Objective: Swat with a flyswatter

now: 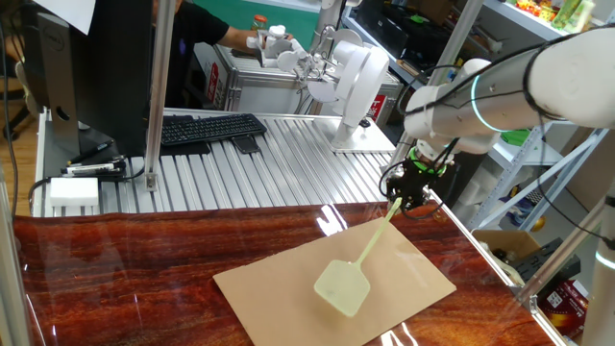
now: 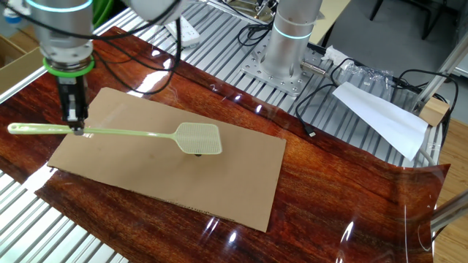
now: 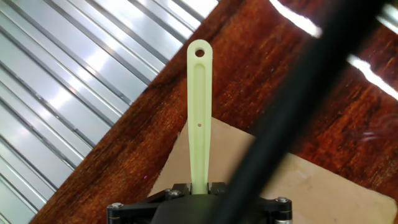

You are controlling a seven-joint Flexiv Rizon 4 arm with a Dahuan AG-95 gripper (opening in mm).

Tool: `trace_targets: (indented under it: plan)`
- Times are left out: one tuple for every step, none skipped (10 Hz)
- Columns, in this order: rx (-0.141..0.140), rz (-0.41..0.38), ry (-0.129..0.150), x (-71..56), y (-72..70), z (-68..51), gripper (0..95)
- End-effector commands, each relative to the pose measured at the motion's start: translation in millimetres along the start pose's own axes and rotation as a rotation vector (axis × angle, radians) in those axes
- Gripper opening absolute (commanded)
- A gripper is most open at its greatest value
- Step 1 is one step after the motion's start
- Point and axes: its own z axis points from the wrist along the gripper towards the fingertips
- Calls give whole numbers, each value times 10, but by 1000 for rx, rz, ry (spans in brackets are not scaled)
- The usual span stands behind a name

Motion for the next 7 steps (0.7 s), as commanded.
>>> trace_targets:
  plan:
    - [-6, -5, -11, -32, 14, 52, 0]
    - [-11, -8, -20, -32, 6, 71, 0]
    - [-15, -7, -27, -31, 2, 94, 0]
    - [-17, -6, -34, -29, -1, 107, 0]
    - [-18, -4, -41, -29, -3, 112, 0]
    - [-21, -4, -56, -29, -3, 115, 0]
    - [-21, -7, -74, -28, -3, 117, 0]
